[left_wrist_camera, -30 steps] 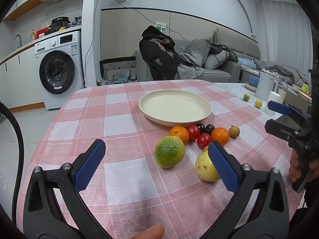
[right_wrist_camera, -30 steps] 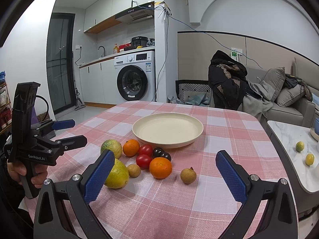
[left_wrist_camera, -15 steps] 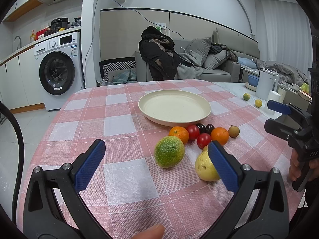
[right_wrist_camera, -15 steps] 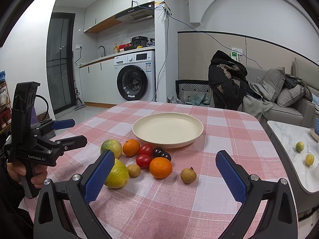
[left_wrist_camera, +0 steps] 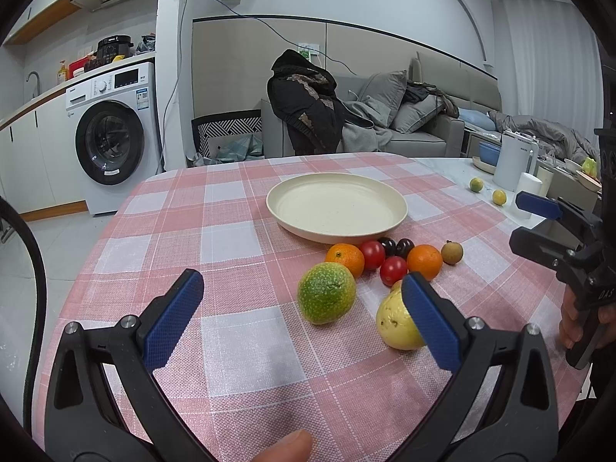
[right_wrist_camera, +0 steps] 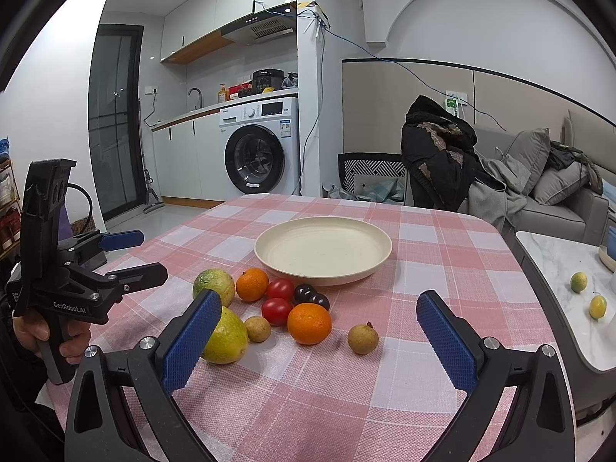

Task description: Organize fruits

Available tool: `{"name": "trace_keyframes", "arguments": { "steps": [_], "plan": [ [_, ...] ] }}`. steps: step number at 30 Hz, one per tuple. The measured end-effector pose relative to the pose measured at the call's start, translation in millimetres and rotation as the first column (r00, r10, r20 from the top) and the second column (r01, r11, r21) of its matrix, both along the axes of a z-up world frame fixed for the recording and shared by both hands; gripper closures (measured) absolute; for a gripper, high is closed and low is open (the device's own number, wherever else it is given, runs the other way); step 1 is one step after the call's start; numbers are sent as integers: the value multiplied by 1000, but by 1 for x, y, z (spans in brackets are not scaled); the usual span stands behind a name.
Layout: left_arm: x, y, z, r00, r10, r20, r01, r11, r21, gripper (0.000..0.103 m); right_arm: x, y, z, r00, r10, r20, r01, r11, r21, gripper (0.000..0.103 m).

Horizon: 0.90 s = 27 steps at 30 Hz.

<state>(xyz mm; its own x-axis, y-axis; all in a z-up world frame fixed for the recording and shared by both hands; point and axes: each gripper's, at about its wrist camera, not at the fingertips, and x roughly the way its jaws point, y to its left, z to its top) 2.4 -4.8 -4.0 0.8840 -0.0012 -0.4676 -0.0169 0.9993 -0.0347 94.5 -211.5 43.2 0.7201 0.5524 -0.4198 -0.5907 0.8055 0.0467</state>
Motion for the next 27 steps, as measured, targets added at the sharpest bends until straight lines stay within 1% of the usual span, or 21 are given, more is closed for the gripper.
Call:
{"name": "trace_keyframes", "arguments": {
  "steps": [11,19,27],
  "plan": [
    [0,-1,0,1000,-1,-1,1,1000,1,0,1,-1,-3,1000,-2,-8,2,1000,-6,0],
    [-6,1,-6,1000,-7,1,7,1000,20,0,4,1,-5,1000,-9,-25,9,1000,-24,0],
    [-2,0,-4,1000,-3,-13,3,999,39,0,9,1,-5,999,-20,-42,19,999,-29,0]
  ]
}}
